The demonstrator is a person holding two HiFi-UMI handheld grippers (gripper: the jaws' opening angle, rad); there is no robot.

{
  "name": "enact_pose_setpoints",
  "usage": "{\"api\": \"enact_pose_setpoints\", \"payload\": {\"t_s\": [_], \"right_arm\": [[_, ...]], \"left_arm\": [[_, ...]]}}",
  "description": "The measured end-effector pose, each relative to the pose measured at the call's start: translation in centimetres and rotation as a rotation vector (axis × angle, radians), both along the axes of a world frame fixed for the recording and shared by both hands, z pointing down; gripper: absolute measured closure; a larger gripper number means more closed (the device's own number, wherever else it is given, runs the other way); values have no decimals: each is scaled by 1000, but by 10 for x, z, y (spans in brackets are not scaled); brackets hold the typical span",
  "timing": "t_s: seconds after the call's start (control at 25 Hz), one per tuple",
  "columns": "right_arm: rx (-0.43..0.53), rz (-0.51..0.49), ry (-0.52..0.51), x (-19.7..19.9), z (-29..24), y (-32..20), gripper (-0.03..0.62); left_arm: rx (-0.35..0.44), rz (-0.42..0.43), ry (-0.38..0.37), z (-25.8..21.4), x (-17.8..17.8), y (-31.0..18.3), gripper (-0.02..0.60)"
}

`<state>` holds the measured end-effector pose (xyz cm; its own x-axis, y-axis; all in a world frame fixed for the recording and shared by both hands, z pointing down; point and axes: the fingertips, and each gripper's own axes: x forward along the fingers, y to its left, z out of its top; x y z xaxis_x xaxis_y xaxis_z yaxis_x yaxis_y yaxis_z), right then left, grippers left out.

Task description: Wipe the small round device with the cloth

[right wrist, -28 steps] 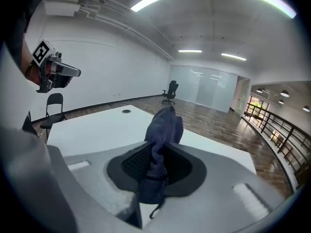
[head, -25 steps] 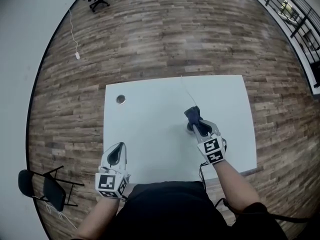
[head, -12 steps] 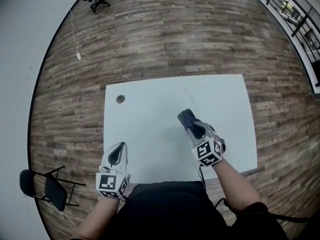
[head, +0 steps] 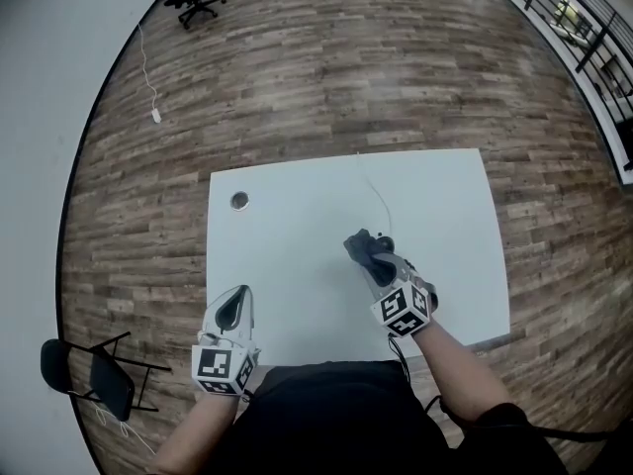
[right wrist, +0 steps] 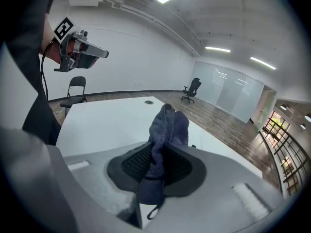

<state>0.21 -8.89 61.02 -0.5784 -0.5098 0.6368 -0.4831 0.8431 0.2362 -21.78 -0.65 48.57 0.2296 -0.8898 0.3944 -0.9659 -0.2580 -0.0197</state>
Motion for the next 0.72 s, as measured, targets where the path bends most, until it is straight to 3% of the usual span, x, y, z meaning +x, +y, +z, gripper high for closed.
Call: {"api": "enact_pose_setpoints", "payload": {"t_s": [0.2,0.4,0.48,0.56,0.72], "right_arm": [[-90,-5,12,-4,22,13,520],[-249,-44,36,-4,50,38,519],[-201,-73,-18,-8,32,41,519],[-85,-62,-78,-9,-5,32,519],[130,112,-98,21,-66,-14,520]], "left_arm": [[-4,-6,-5,0,-4,0,574],[-8,-15,-4,1,-10,0,574],[-7,-13,0,1,-9,0,574],[-4,-9,1,1,-7,-1,574],[1,-4,1,2,-5,-3,574]]}}
